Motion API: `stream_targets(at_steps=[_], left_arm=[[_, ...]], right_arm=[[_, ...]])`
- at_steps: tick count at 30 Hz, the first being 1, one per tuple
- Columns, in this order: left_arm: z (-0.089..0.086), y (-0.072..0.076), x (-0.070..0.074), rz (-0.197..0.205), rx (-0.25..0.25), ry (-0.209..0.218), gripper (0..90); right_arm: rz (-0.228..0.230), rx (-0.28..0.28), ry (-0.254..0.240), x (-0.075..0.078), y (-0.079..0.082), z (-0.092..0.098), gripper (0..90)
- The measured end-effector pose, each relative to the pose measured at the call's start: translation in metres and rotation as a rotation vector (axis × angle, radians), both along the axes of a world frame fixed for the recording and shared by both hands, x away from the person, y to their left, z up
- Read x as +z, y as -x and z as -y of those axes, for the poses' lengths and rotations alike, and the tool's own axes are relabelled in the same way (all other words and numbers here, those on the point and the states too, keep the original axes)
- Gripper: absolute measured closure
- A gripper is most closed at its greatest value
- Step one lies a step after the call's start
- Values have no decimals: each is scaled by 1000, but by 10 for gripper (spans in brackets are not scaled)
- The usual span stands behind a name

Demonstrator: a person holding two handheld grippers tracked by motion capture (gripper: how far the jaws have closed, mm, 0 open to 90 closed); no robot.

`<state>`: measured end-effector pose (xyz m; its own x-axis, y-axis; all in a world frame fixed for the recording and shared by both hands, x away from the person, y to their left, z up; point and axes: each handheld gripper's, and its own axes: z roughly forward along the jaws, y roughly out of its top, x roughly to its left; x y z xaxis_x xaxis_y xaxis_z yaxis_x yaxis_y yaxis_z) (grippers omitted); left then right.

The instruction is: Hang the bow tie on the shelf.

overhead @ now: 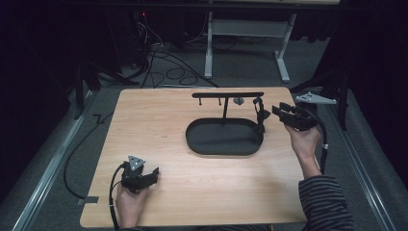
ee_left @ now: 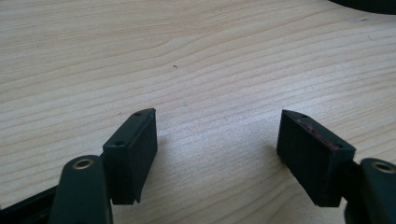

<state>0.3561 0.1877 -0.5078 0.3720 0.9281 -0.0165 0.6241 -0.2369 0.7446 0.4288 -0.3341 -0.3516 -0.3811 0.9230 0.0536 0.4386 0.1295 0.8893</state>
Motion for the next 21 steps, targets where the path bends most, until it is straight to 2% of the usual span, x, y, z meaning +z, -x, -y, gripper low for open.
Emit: stream_targets(at_steps=[5, 9, 11, 21], left_arm=[[0, 0, 0, 0, 0, 0, 294], [0, 0, 0, 0, -1, -1, 294], [0, 0, 0, 0, -1, 0, 293], [0, 0, 0, 0, -1, 0, 293]], right_arm=[[2, 0, -11, 2, 7, 7, 583], [28, -6, -47, 4, 15, 13, 516], [22, 2, -67, 7, 21, 16, 513], [19, 0, -68, 3, 34, 21, 497]])
